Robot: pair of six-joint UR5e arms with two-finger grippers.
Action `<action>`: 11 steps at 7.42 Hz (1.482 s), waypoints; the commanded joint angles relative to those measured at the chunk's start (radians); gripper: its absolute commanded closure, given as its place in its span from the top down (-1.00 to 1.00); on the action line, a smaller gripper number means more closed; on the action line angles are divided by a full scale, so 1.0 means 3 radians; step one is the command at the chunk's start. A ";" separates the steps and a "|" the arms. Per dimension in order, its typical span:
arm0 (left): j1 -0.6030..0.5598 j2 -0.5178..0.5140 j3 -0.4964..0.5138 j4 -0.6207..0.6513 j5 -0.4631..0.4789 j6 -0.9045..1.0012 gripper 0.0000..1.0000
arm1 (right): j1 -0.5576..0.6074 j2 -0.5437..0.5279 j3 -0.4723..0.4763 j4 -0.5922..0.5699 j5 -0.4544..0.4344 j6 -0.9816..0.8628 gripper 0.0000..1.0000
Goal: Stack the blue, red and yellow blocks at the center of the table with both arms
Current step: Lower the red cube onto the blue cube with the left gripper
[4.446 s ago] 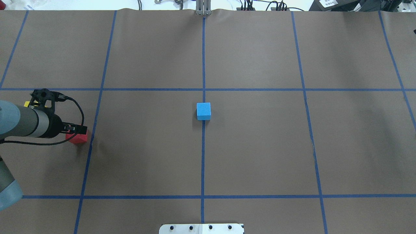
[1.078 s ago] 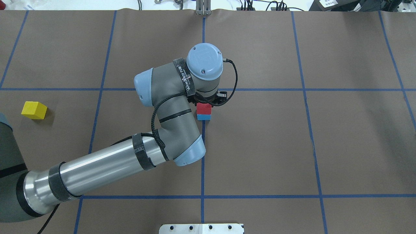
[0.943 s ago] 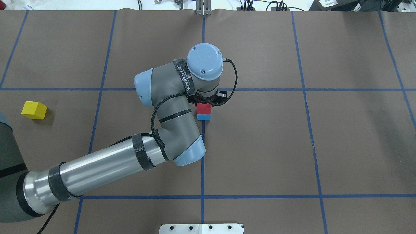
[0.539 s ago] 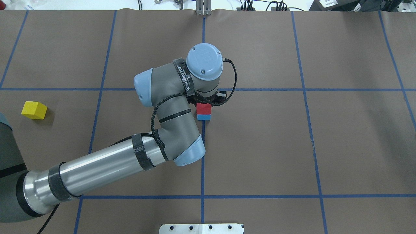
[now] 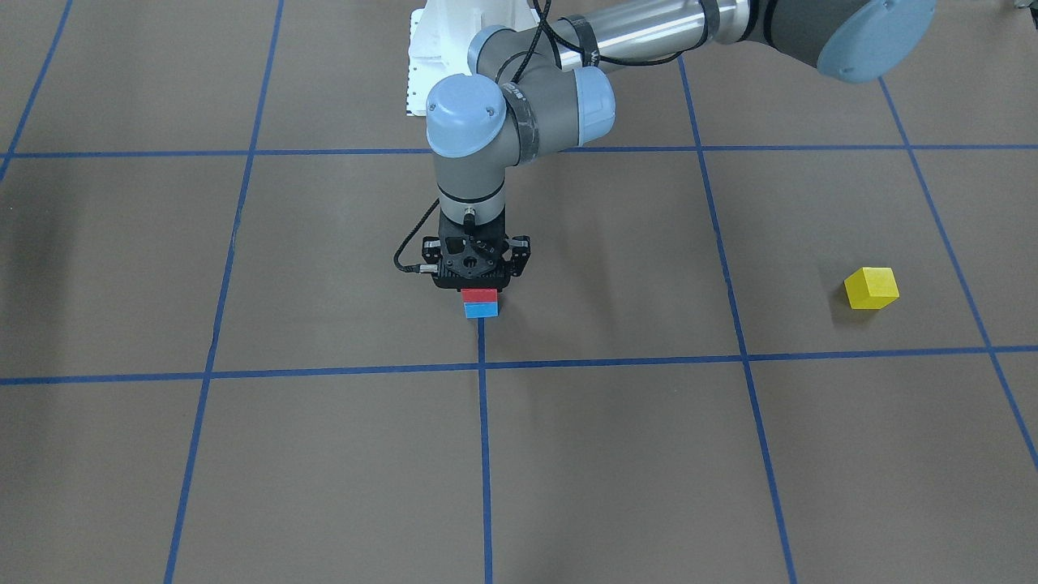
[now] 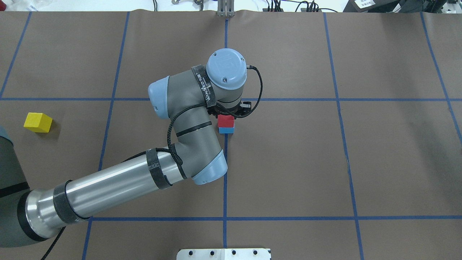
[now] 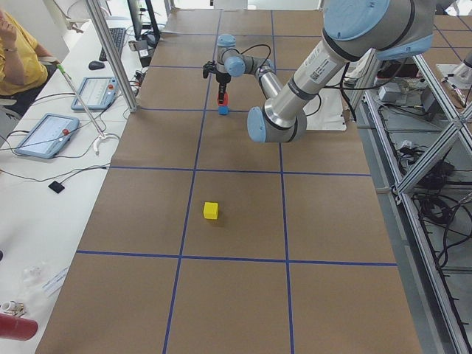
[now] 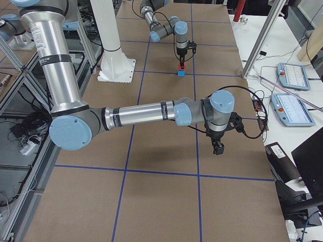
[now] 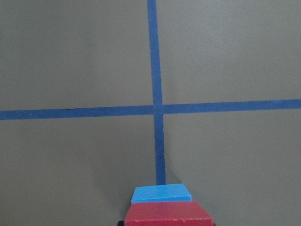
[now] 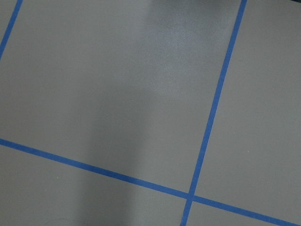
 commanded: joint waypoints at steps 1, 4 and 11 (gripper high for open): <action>0.0000 0.0020 0.0000 -0.0027 0.0000 0.0003 -0.31 | 0.0000 0.0000 0.0000 -0.0001 0.0000 0.0000 1.00; 0.0005 0.0020 0.0000 -0.0043 0.0000 -0.0012 -0.05 | 0.0000 0.0000 0.0000 -0.0001 0.0000 0.0000 1.00; -0.0046 0.0045 -0.0218 0.0018 -0.0030 0.0044 1.00 | 0.0000 0.0005 0.0000 -0.0001 0.0000 0.0000 1.00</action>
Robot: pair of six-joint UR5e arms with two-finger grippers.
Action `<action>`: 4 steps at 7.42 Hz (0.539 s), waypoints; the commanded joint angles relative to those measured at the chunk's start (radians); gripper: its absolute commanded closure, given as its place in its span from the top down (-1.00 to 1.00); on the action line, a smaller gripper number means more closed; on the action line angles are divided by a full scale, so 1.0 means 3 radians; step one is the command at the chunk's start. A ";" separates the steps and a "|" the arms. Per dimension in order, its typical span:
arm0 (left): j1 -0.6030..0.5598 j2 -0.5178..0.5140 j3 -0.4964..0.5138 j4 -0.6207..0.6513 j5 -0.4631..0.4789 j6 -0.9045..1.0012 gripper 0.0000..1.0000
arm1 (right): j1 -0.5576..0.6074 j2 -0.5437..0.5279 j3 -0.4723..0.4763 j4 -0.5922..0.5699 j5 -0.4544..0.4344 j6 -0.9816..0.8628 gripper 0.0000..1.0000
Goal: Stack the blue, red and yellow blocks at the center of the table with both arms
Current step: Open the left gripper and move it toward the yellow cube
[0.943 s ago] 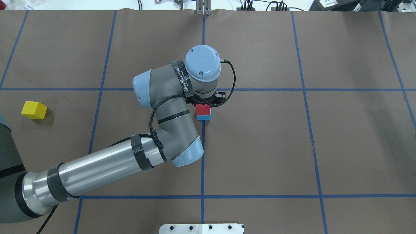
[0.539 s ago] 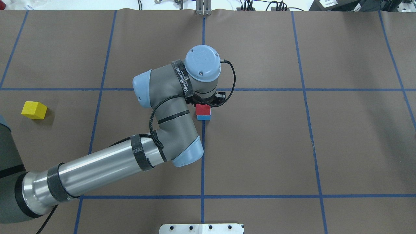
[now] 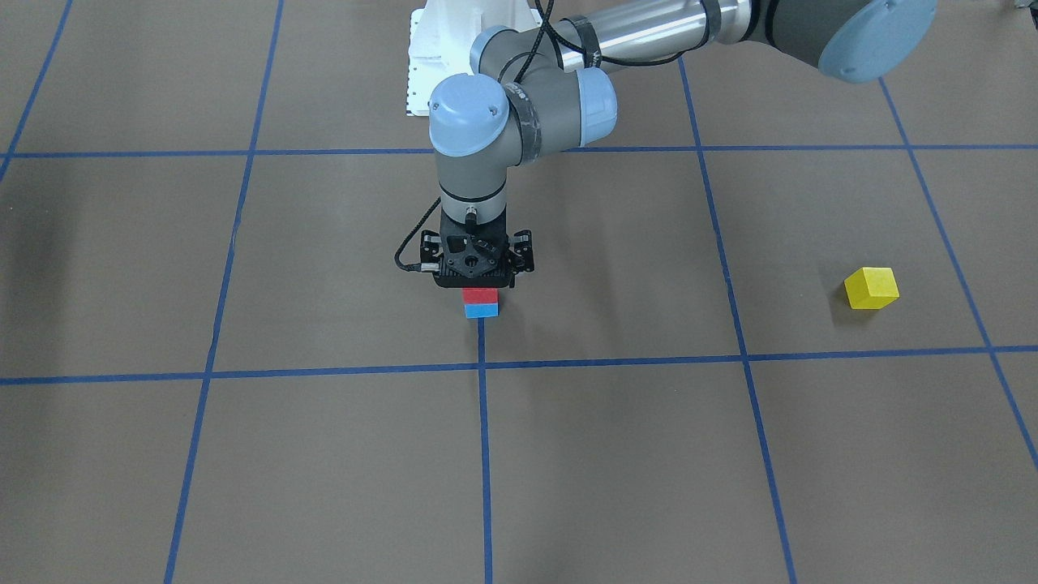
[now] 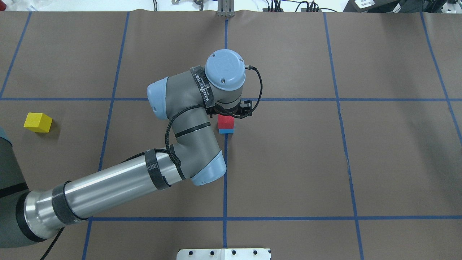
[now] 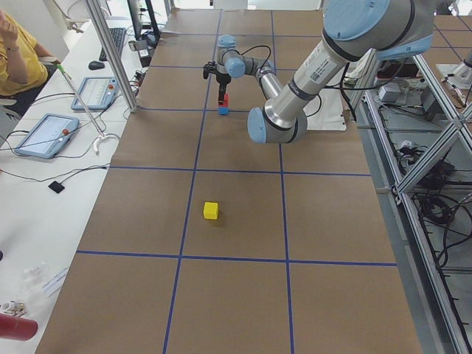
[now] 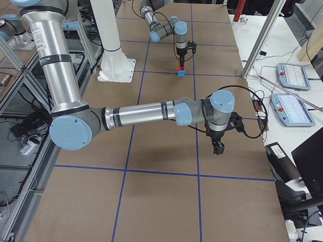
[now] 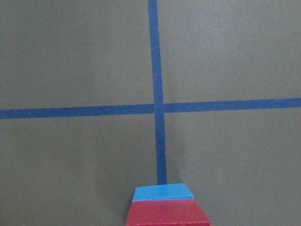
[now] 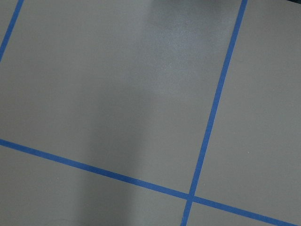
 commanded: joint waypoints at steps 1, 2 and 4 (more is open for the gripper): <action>-0.0194 0.0184 -0.0495 0.0236 -0.0237 0.0306 1.00 | 0.0000 0.0000 0.0000 0.0000 0.0000 0.0000 1.00; -0.0439 0.0494 -0.1045 0.0572 -0.0462 0.0704 1.00 | 0.0000 0.0000 0.0000 0.0000 0.0000 0.0000 1.00; -0.1011 0.1407 -0.1835 0.0714 -0.0830 0.1679 1.00 | 0.0000 0.0005 0.0000 0.0000 0.0000 0.0005 1.00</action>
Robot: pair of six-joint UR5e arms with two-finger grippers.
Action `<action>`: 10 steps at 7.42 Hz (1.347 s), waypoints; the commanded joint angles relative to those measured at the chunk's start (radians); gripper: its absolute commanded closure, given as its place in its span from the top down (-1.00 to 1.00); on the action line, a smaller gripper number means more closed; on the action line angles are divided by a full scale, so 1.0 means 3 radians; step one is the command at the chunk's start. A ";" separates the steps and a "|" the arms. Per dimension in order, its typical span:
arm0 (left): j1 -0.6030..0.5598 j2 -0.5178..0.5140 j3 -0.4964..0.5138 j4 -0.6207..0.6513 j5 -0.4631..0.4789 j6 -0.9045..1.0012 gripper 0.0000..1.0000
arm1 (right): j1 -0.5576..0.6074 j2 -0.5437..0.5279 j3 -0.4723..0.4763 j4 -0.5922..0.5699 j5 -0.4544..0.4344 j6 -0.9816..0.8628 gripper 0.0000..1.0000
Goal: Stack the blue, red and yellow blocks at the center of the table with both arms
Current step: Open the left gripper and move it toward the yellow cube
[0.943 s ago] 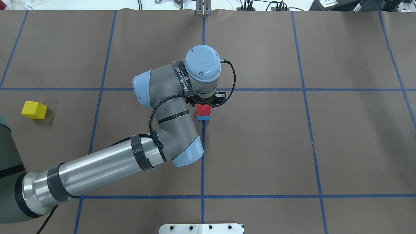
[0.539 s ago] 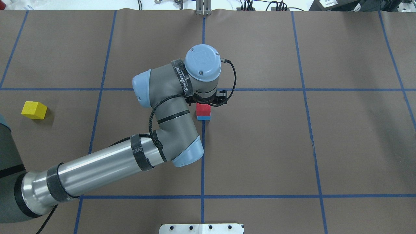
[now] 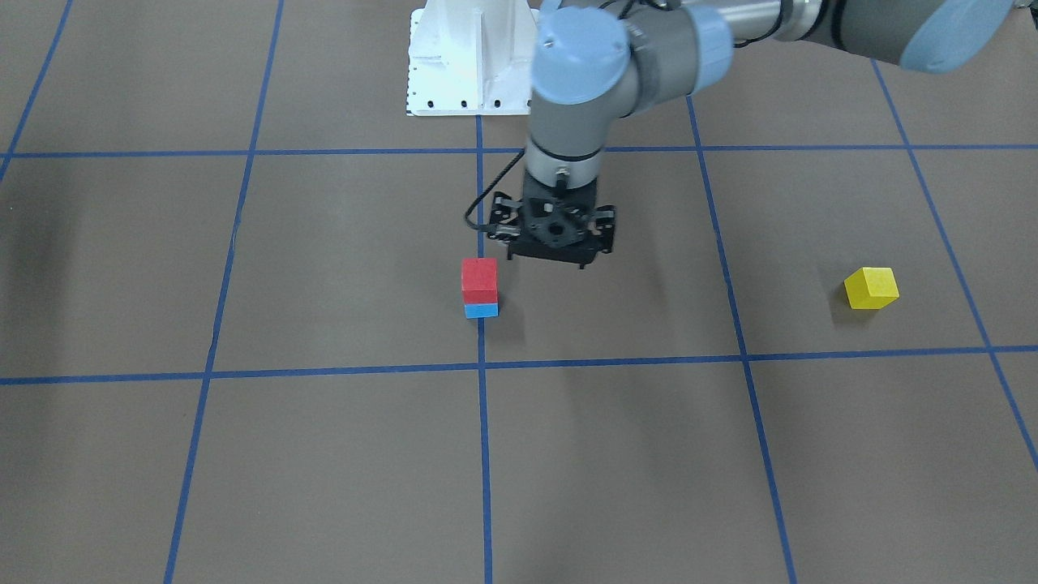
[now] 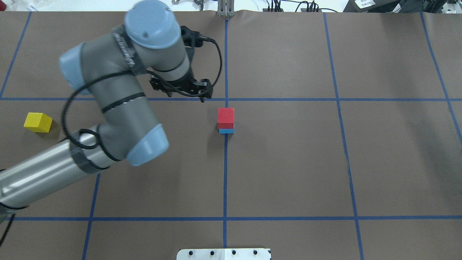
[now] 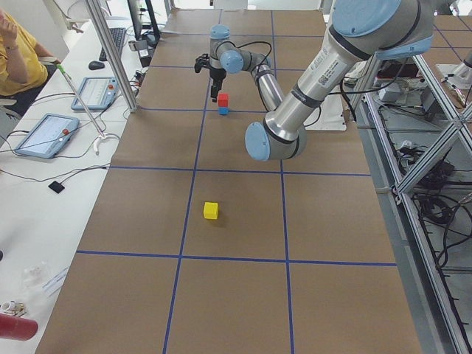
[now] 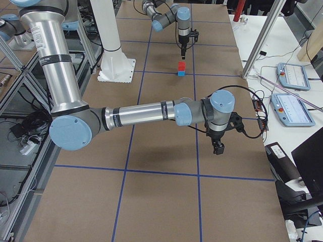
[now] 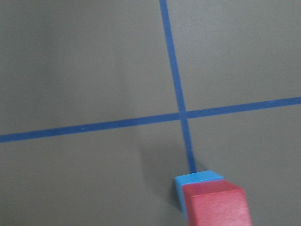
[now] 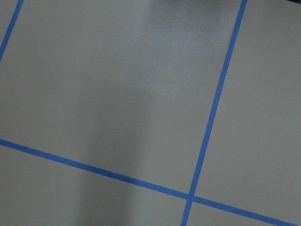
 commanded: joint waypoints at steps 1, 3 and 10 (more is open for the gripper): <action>-0.0742 0.1014 -0.0591 0.0060 -0.0386 0.1211 1.00 | 0.0000 -0.0001 0.0000 0.0003 0.0000 -0.0001 1.00; -0.1260 0.1639 -0.0547 -0.0169 -0.0525 0.1854 1.00 | 0.0000 -0.0016 0.0000 0.0003 0.0005 -0.0006 1.00; -0.1262 0.2445 0.0788 -0.3100 -0.0576 0.0569 1.00 | 0.0000 -0.0068 0.0031 0.0013 0.0000 -0.0016 1.00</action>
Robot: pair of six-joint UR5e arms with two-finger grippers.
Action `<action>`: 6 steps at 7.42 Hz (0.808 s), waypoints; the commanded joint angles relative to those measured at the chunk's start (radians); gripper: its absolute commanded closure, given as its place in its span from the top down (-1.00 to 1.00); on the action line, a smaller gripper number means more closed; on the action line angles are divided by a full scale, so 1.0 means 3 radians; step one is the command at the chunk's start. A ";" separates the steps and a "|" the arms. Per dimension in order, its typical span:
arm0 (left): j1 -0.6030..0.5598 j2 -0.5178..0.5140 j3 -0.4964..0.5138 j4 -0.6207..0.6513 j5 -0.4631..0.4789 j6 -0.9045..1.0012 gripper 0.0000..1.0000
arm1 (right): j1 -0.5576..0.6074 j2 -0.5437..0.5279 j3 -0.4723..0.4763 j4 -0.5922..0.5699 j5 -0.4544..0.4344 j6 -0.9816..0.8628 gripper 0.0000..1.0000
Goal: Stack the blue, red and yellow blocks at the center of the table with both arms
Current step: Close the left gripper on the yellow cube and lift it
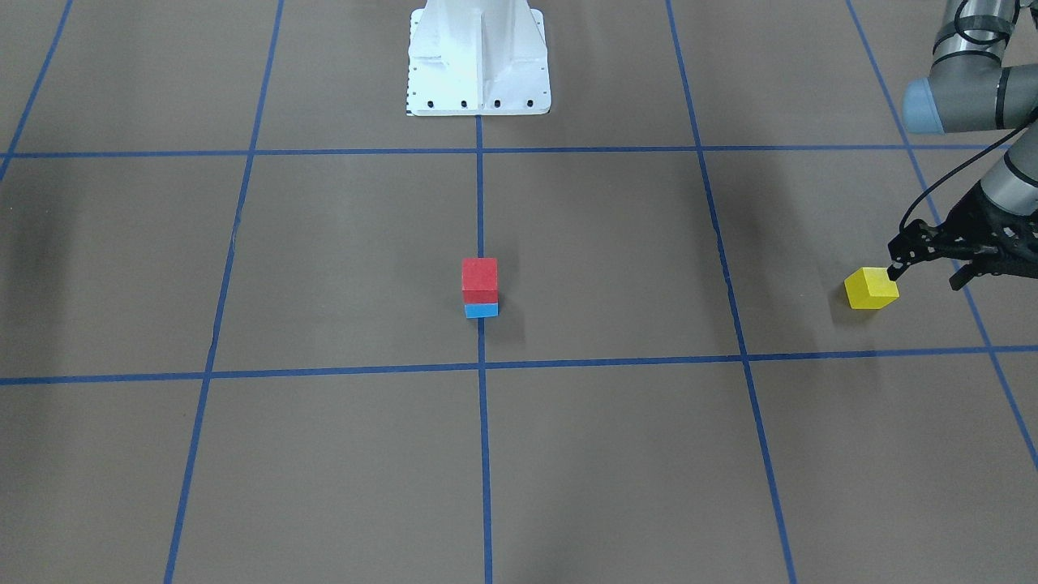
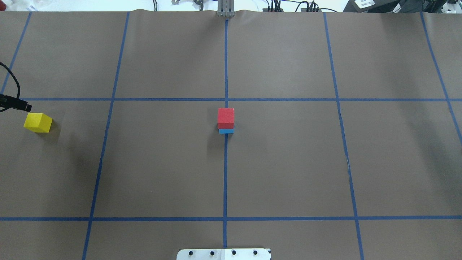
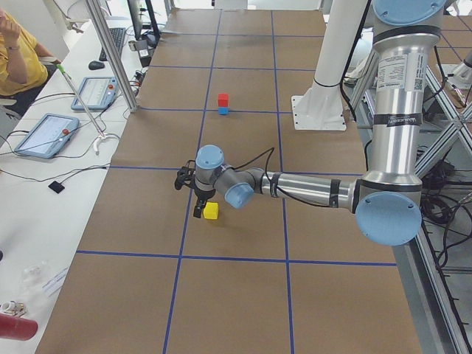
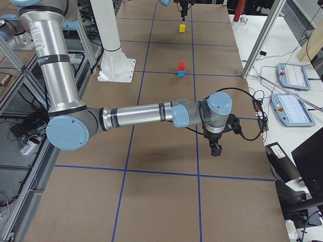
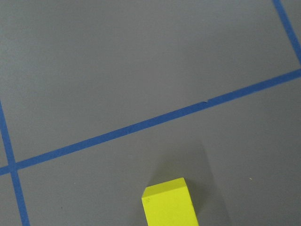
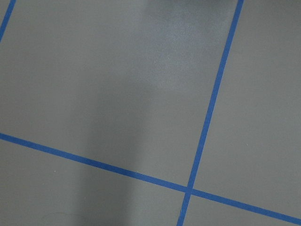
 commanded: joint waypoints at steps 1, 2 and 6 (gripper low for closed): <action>0.0105 -0.0023 0.0158 -0.0304 0.0037 -0.0422 1.00 | 0.0000 0.0008 0.0007 0.0005 0.0000 0.0000 1.00; 0.0197 -0.0029 0.0143 -0.0309 0.0088 -0.0464 1.00 | 0.0000 0.0008 0.0007 0.0000 0.0000 0.0000 1.00; 0.0504 0.0012 0.0158 -0.0309 0.0400 -0.0613 0.98 | 0.0000 0.0008 0.0002 0.0000 0.0000 0.0000 1.00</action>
